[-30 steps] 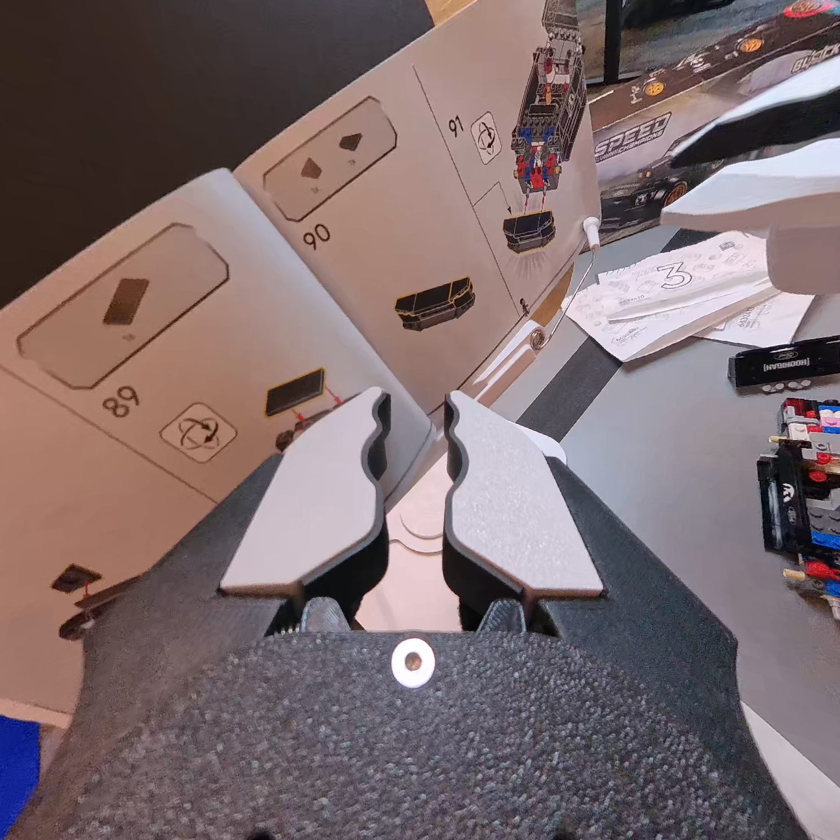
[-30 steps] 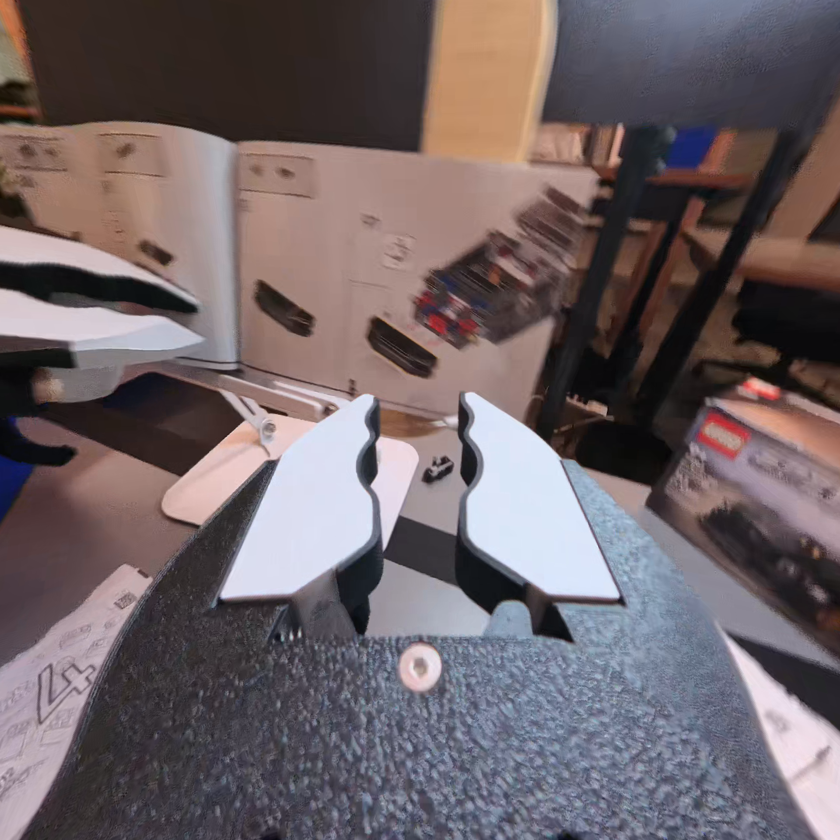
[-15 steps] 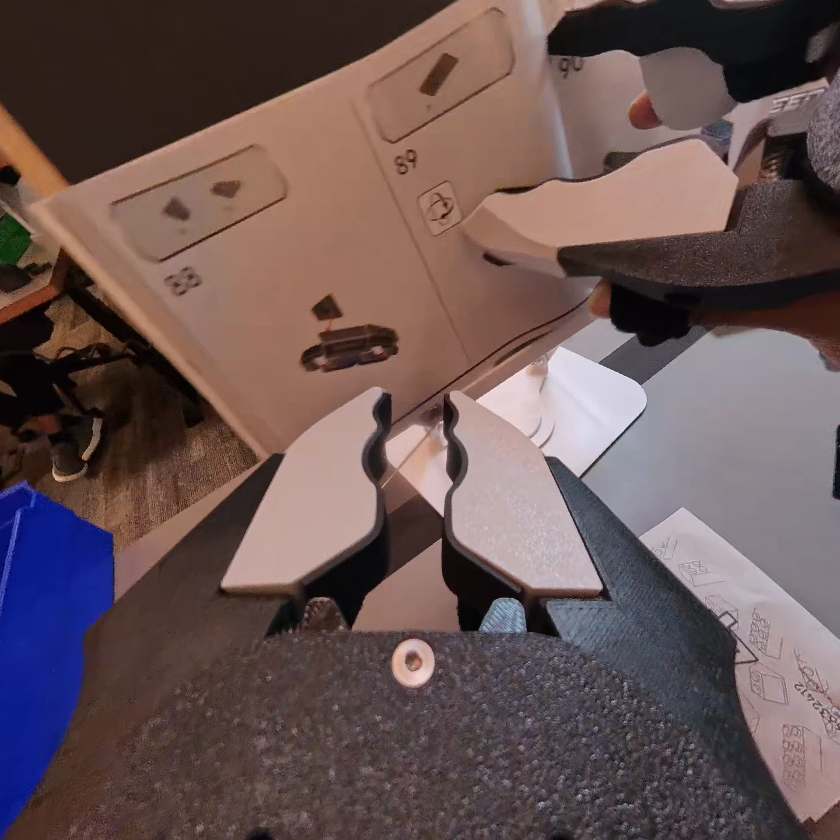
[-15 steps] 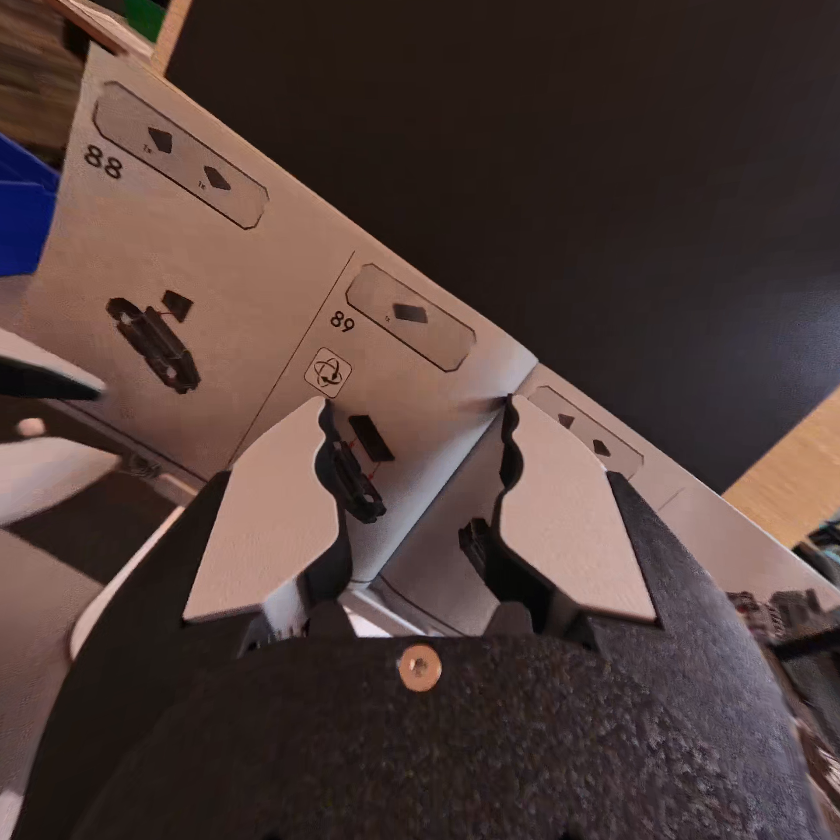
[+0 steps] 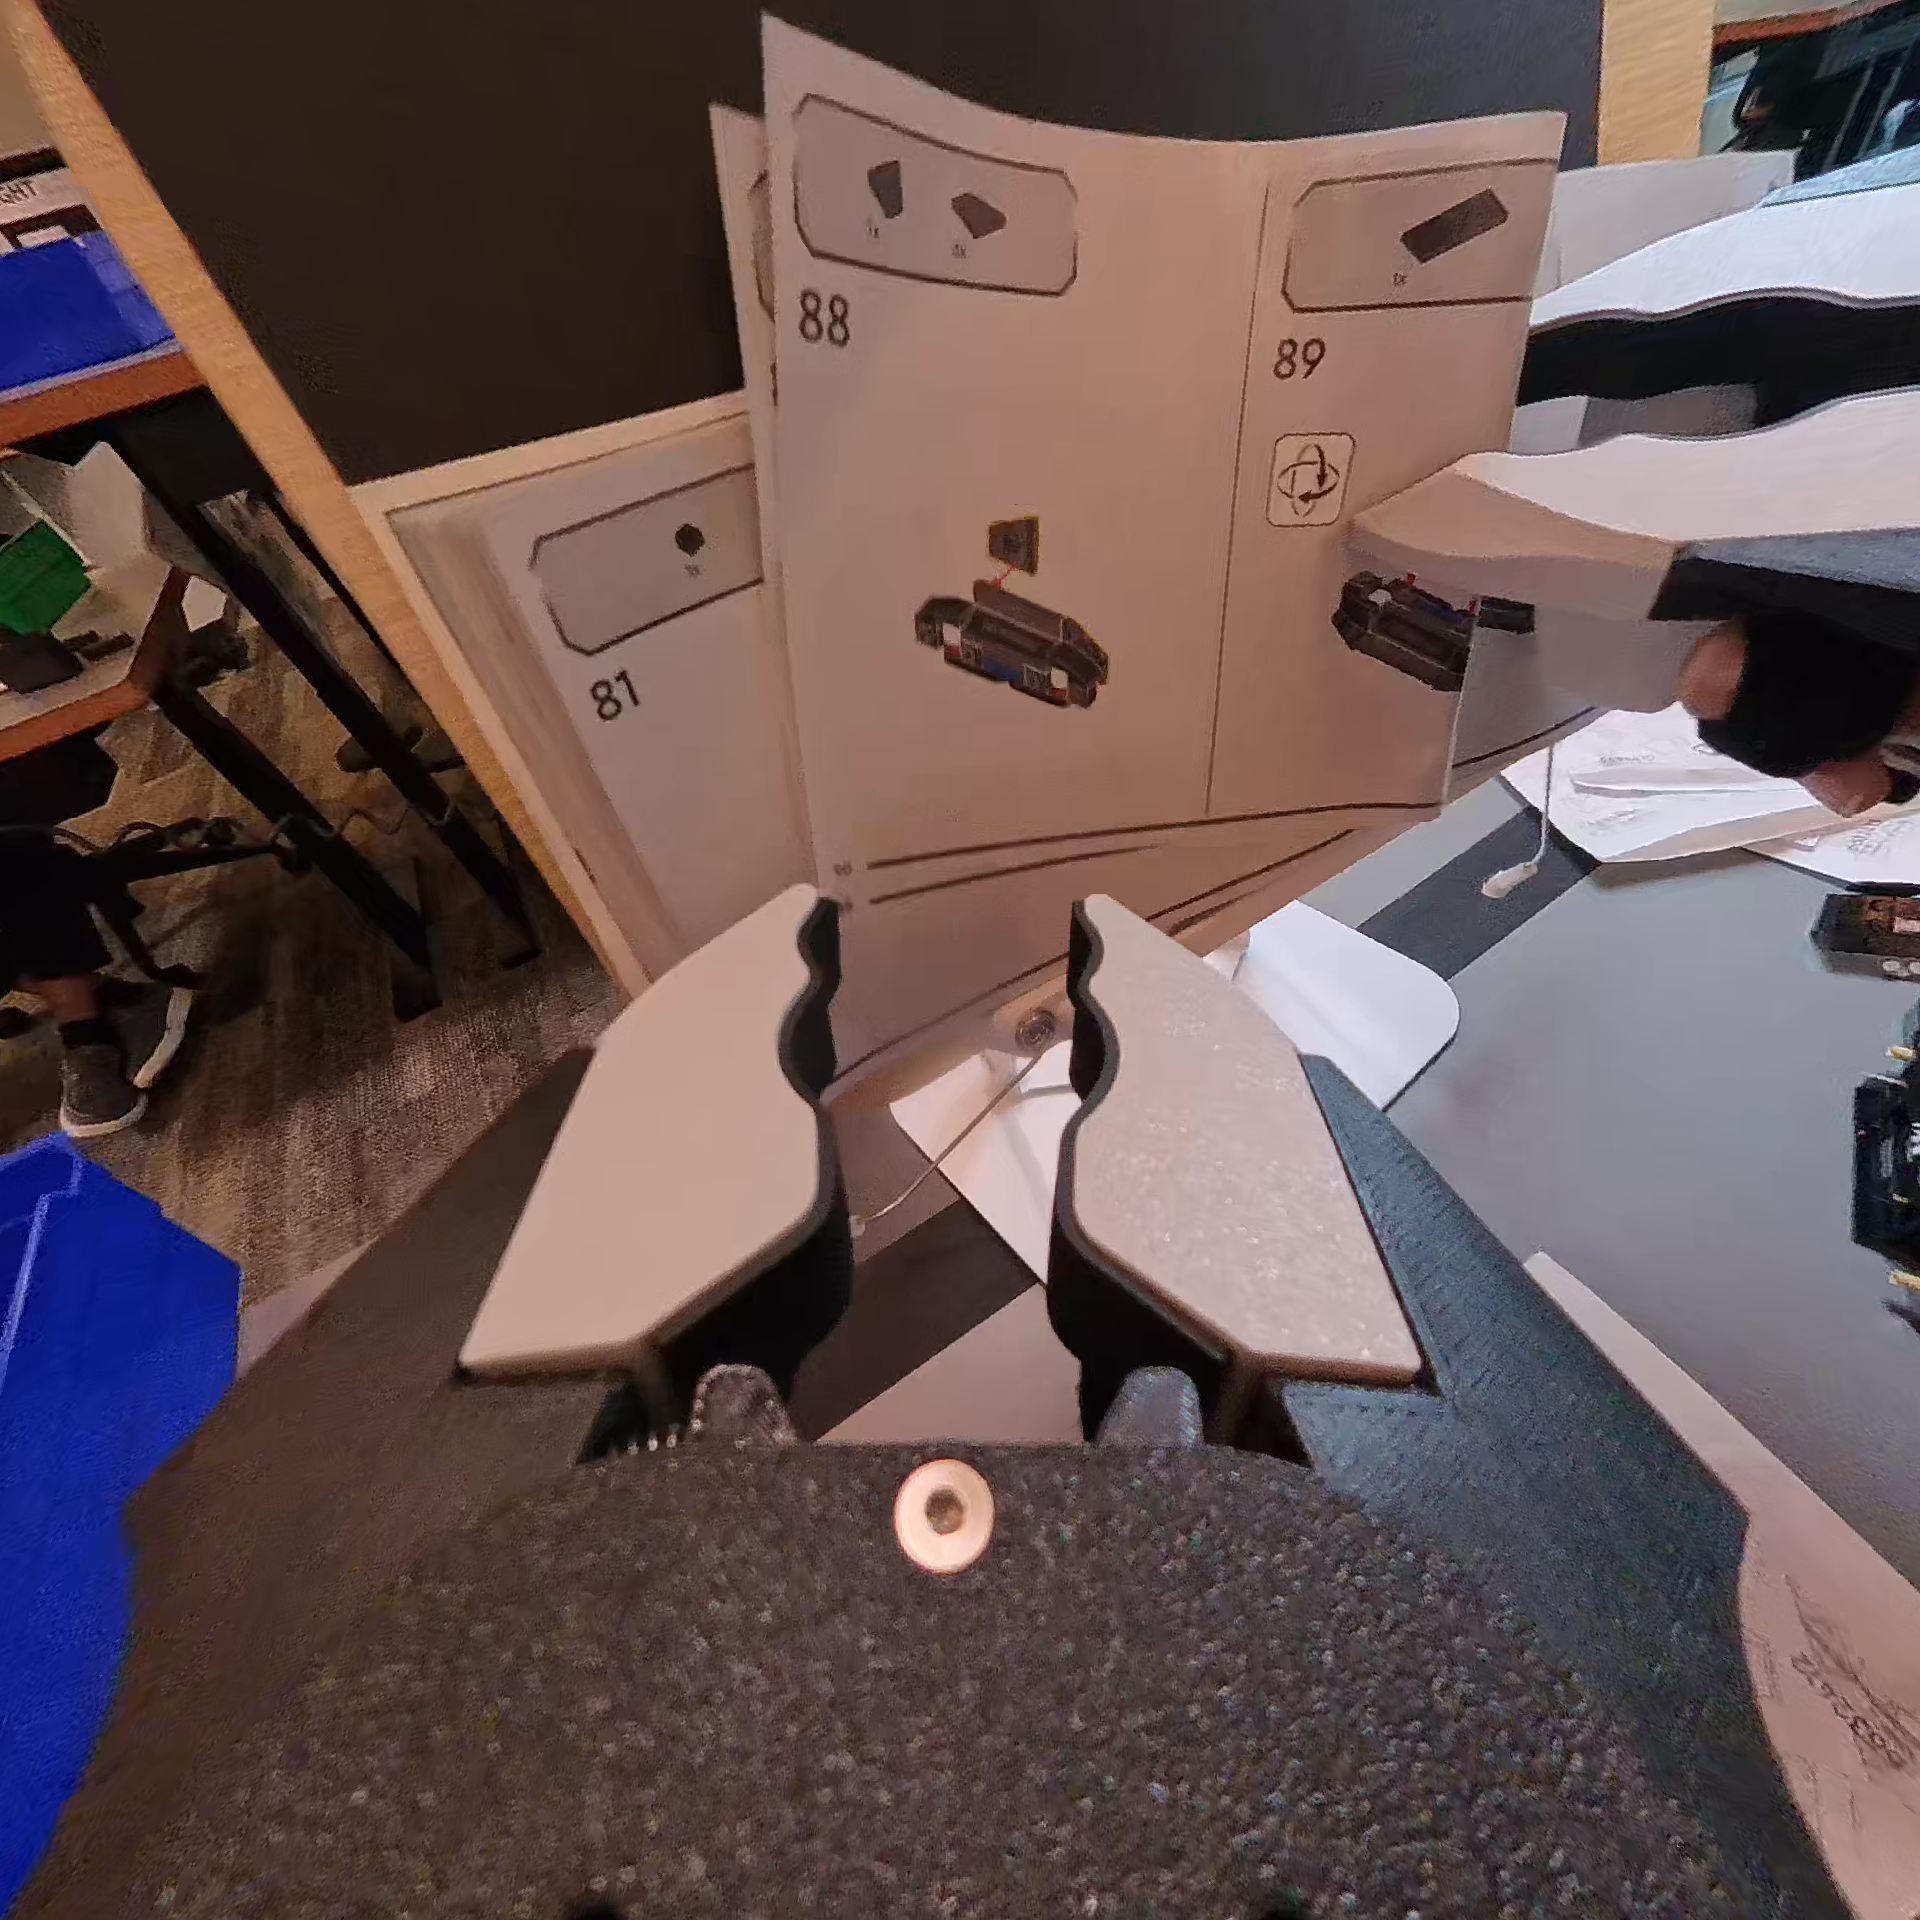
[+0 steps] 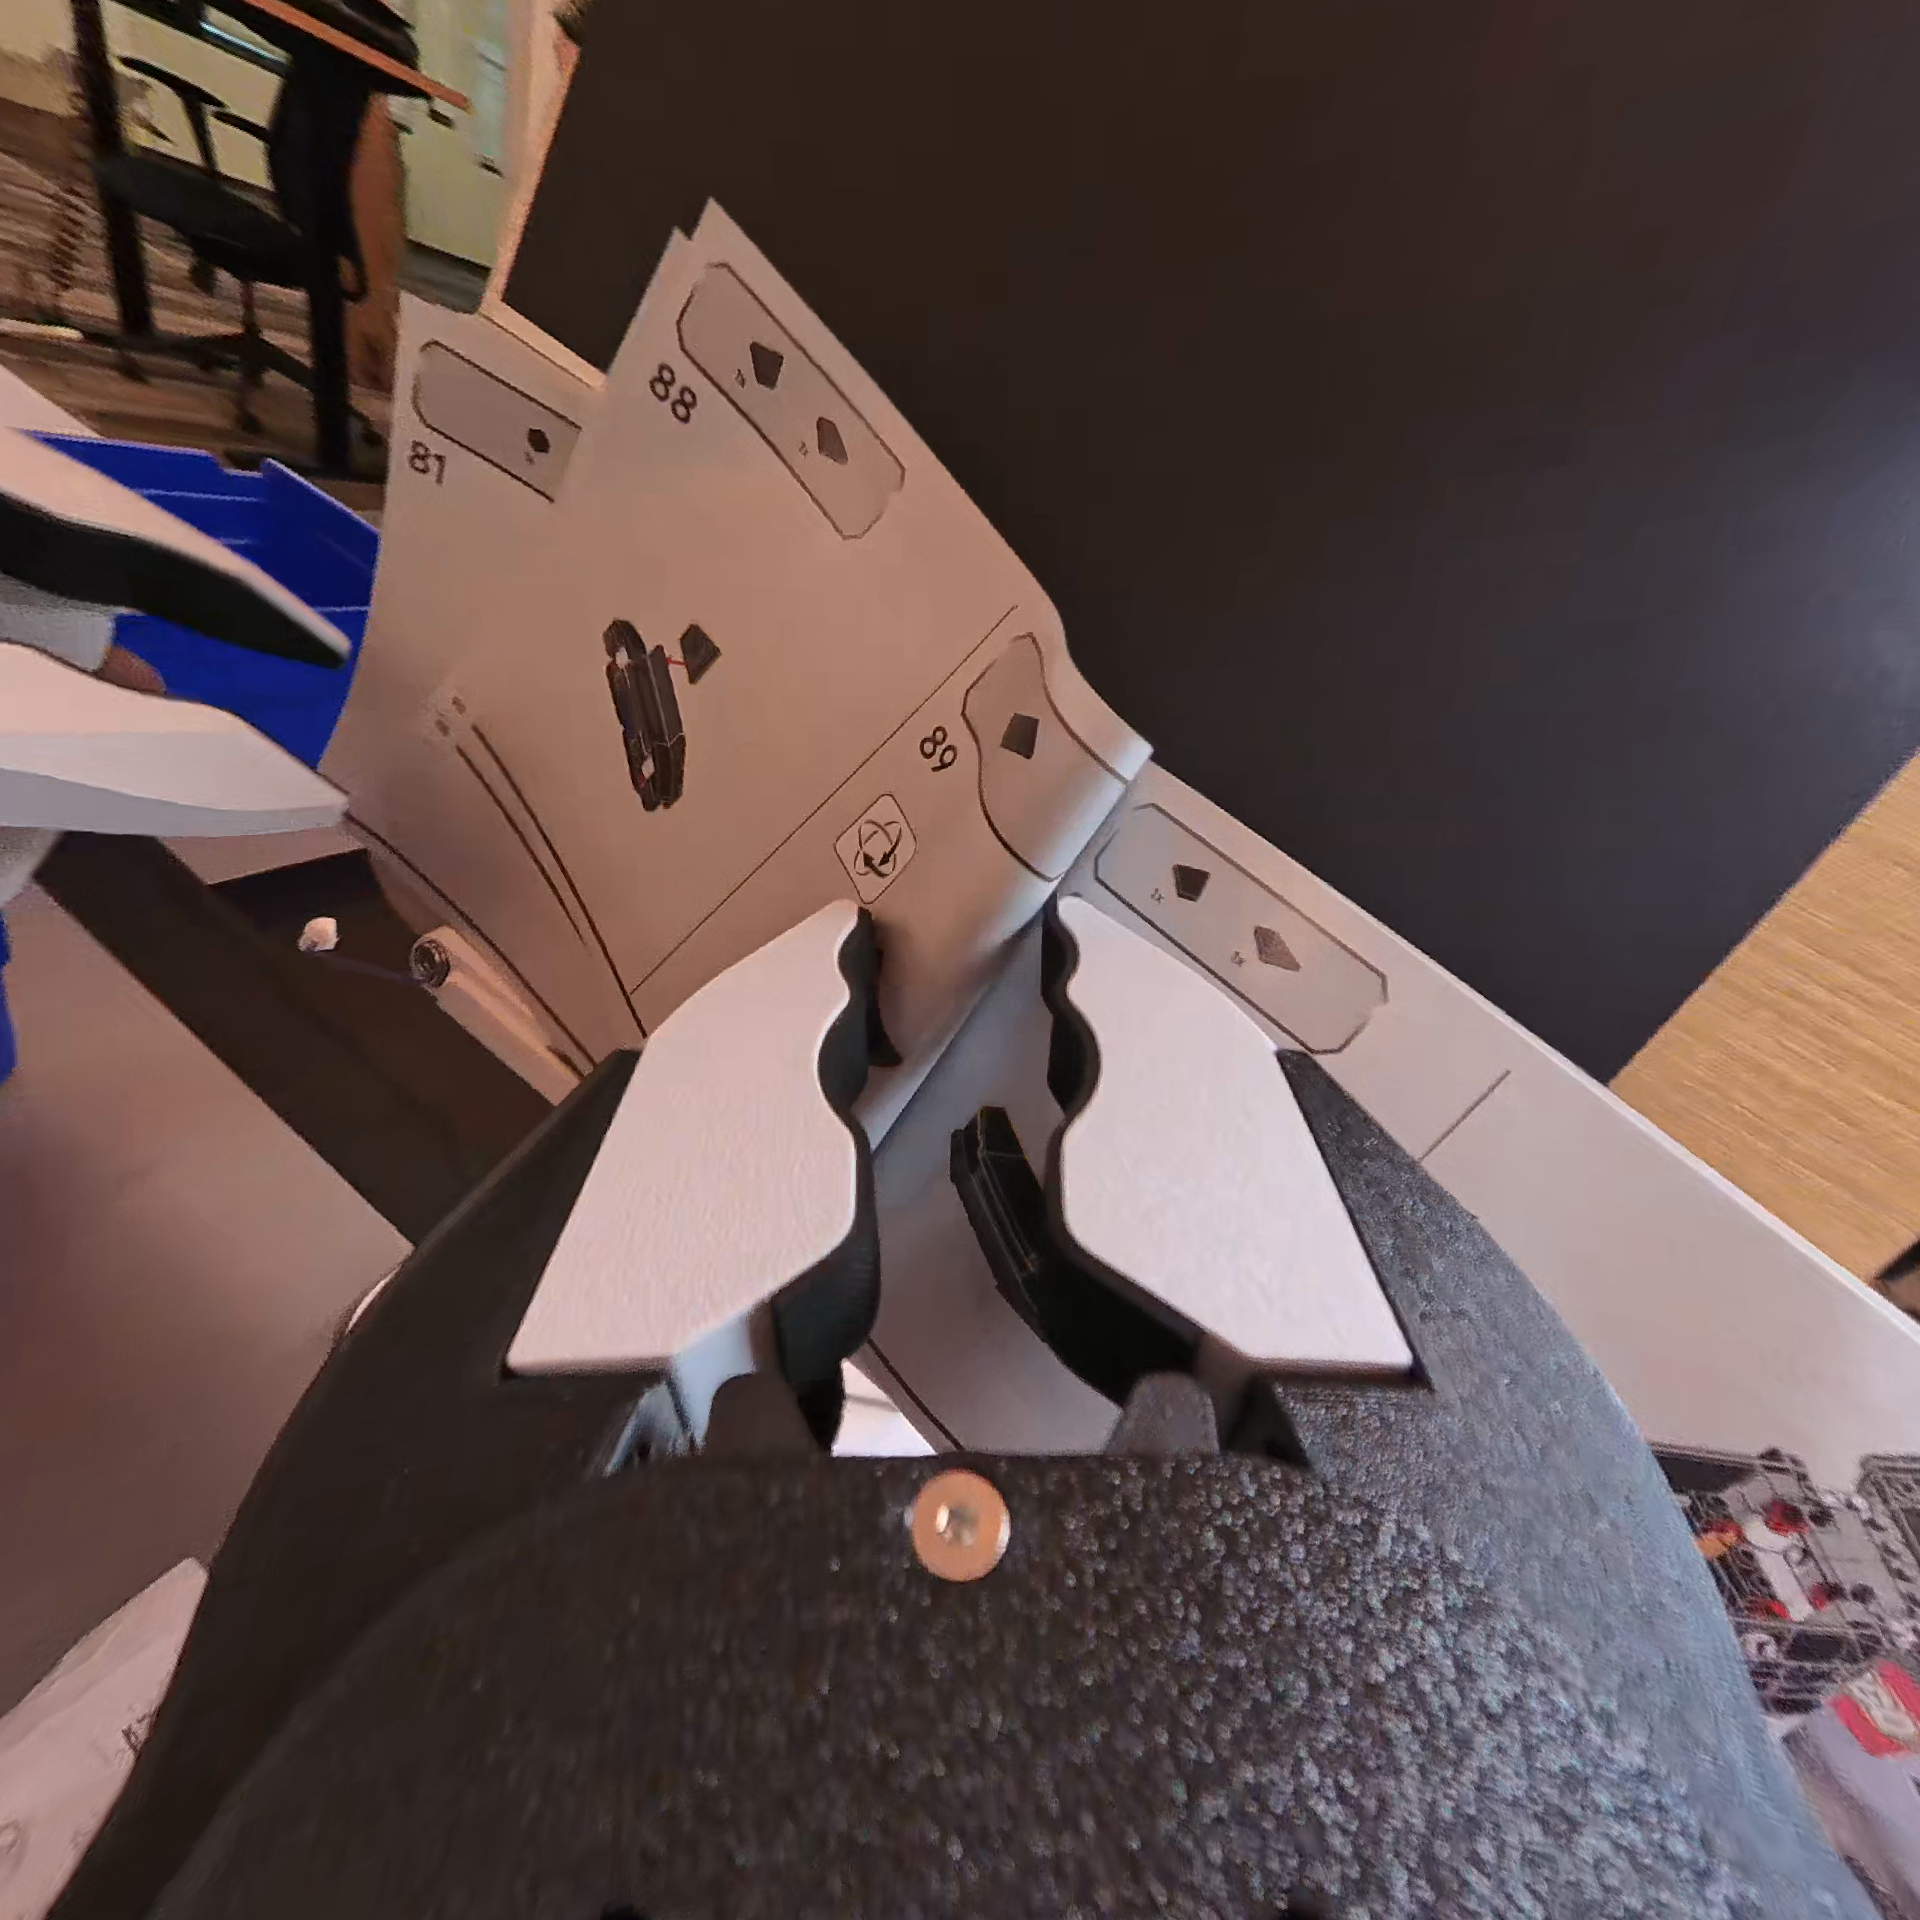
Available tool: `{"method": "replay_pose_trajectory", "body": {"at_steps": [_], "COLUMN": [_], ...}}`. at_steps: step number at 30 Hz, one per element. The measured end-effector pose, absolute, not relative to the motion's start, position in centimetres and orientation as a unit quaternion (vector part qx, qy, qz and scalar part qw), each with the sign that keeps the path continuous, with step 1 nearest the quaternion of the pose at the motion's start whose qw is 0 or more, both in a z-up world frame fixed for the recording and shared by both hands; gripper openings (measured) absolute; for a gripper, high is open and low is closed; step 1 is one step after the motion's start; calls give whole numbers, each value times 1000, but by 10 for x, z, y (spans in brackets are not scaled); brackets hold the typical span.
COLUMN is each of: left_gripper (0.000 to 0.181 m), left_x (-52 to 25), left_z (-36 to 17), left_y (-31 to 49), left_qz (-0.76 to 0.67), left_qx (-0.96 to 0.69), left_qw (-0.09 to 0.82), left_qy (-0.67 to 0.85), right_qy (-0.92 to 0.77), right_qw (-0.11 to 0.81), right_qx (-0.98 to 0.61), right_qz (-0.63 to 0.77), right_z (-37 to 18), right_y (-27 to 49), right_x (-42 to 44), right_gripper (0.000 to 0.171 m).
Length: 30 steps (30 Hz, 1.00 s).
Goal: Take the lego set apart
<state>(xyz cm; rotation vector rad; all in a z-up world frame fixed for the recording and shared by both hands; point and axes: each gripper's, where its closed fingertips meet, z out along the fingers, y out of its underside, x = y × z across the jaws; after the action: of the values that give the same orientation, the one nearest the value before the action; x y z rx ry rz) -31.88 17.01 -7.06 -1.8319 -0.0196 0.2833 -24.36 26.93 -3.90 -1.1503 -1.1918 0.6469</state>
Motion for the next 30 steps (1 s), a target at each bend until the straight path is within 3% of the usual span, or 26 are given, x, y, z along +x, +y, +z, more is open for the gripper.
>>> {"method": "replay_pose_trajectory", "body": {"at_steps": [13, 30], "left_gripper": [49, 54], "left_x": [-333, -326], "left_z": [-76, -64], "left_y": [174, 192], "left_qz": [138, 74], "left_qx": [-792, -775], "left_qw": [594, 628], "left_qy": [-41, -13], "right_qy": [-611, -597], "right_qw": [630, 603], "right_qx": [-409, -430], "right_qz": [250, 307], "right_z": [-43, -49], "right_y": [246, 249], "right_x": [-274, -265], "right_gripper": [30, 23]}}
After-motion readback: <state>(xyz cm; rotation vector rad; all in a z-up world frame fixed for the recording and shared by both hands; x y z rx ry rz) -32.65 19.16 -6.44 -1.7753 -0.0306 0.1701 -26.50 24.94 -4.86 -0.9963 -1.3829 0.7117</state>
